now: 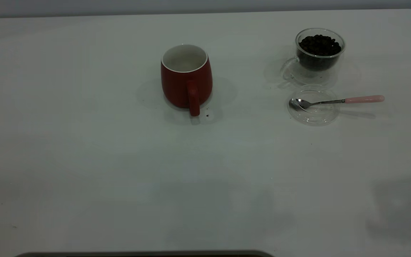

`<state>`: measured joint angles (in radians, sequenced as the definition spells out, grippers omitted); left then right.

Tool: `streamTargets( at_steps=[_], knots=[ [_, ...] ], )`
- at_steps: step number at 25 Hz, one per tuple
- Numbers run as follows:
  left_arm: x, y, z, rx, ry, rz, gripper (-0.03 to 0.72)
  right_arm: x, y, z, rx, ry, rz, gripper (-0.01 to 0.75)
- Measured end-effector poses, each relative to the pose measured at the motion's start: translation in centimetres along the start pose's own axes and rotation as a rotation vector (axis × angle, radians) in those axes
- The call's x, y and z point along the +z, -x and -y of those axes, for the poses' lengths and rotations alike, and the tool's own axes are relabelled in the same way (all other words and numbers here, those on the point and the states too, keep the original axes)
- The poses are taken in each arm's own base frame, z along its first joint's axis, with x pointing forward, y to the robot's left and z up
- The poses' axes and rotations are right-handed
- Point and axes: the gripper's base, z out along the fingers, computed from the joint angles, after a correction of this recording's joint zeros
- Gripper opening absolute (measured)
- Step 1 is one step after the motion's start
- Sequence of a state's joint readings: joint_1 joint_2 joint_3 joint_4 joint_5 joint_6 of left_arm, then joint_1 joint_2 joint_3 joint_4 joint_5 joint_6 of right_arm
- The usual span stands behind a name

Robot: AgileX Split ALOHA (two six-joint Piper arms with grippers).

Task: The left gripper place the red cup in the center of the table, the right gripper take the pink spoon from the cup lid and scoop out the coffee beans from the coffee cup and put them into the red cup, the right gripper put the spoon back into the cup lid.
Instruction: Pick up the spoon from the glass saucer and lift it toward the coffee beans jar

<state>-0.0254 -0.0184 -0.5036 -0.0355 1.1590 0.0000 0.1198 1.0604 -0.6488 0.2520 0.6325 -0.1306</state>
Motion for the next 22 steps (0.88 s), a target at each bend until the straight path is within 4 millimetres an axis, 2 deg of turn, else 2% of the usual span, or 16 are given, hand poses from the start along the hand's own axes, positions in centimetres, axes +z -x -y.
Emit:
streamTargets(
  at_steps=[4,10,12,16,22],
  knots=[
    [0.0,0.0,0.0,0.0,0.0,0.0,0.358,4.2,3.2,0.3,-0.025,0.006,-0.105,0.561],
    [0.0,0.0,0.0,0.0,0.0,0.0,0.358,10.8,4.7,1.5,-0.054,-0.002,-0.237,0.561],
    [0.0,0.0,0.0,0.0,0.0,0.0,0.358,12.5,4.9,2.9,-0.023,-0.012,-0.254,0.561],
    [0.0,0.0,0.0,0.0,0.0,0.0,0.358,14.8,5.6,7.2,0.098,0.01,-0.268,0.561],
    [0.0,0.0,0.0,0.0,0.0,0.0,0.358,18.4,5.6,13.2,0.284,0.22,-0.275,0.561]
  ],
)
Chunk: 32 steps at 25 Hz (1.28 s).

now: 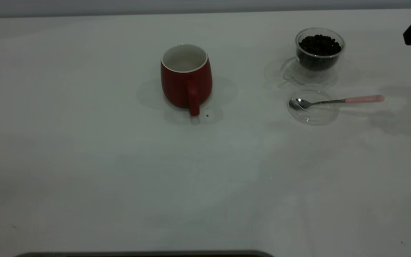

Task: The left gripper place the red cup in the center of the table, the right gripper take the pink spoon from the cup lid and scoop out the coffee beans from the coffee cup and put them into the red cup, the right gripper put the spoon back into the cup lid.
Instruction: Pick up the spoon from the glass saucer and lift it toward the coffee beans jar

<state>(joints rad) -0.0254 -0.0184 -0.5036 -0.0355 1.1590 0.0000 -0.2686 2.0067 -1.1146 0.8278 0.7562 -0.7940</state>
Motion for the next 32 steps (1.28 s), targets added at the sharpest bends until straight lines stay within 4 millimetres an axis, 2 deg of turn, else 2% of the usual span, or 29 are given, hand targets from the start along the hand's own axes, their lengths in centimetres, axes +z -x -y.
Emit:
streamTargets(
  at_steps=[4,10,15,22,32],
  knots=[
    [0.0,0.0,0.0,0.0,0.0,0.0,0.358,1.7,0.2,2.6,0.035,0.127,-0.018,0.561],
    [0.0,0.0,0.0,0.0,0.0,0.0,0.358,3.3,0.6,6.2,0.09,0.219,-0.004,0.54],
    [0.0,0.0,0.0,0.0,0.0,0.0,0.358,5.7,-0.1,8.9,0.161,0.258,-0.029,0.526],
    [0.0,0.0,0.0,0.0,0.0,0.0,0.358,8.6,-1.4,10.1,0.196,0.303,-0.052,0.523],
    [0.0,0.0,0.0,0.0,0.0,0.0,0.357,10.5,-2.3,10.4,0.238,0.391,-0.05,0.523]
  ],
)
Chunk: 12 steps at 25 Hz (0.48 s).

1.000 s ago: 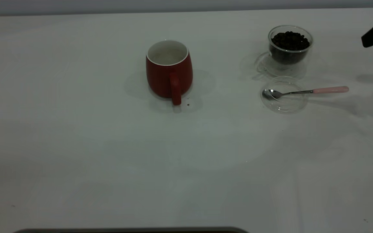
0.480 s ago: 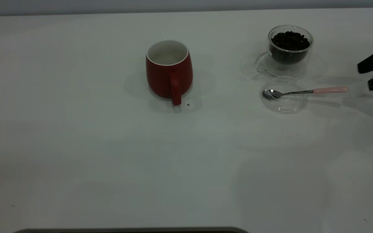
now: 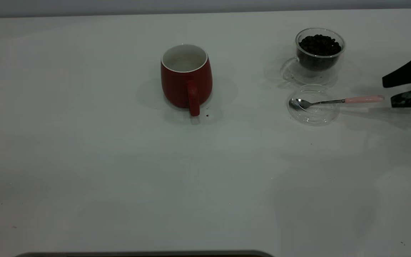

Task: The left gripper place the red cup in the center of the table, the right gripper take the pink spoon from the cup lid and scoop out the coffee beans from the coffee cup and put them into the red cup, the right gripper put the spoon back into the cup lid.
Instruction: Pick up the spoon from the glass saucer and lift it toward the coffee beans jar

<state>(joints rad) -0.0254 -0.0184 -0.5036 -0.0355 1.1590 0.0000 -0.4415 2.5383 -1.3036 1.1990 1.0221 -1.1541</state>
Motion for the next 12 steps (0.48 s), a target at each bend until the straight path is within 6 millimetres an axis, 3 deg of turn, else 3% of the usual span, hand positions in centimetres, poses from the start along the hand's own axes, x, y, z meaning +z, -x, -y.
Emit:
streamTargets(
  at_steps=[12],
  knots=[
    [0.0,0.0,0.0,0.0,0.0,0.0,0.357,0.7,-0.07,0.07,-0.014,0.076,0.019,0.523]
  ],
)
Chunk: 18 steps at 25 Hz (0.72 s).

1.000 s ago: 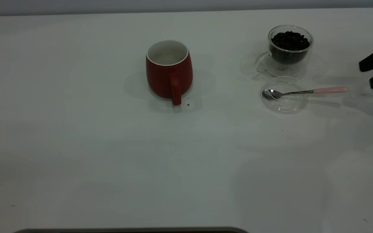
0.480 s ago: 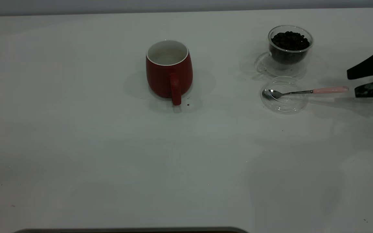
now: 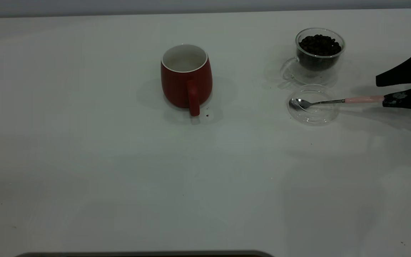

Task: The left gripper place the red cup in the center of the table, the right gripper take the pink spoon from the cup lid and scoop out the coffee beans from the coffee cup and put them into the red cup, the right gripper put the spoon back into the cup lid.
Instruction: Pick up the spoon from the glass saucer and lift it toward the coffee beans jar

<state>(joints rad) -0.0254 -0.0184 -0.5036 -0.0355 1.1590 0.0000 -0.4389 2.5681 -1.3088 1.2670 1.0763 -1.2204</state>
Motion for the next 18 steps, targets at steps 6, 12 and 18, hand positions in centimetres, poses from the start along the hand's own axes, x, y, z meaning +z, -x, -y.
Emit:
streamTargets(
  at_steps=[6,12,18],
  knots=[
    [0.0,0.0,0.0,0.0,0.0,0.0,0.357,1.0,-0.1,-0.7,-0.021,0.004,-0.027,0.523],
    [0.0,0.0,0.0,0.0,0.0,0.0,0.357,1.3,-0.2,-0.9,-0.026,0.005,-0.037,0.523],
    [0.0,0.0,0.0,0.0,0.0,0.0,0.357,1.3,0.0,-0.5,-0.024,-0.04,-0.019,0.523]
  ],
)
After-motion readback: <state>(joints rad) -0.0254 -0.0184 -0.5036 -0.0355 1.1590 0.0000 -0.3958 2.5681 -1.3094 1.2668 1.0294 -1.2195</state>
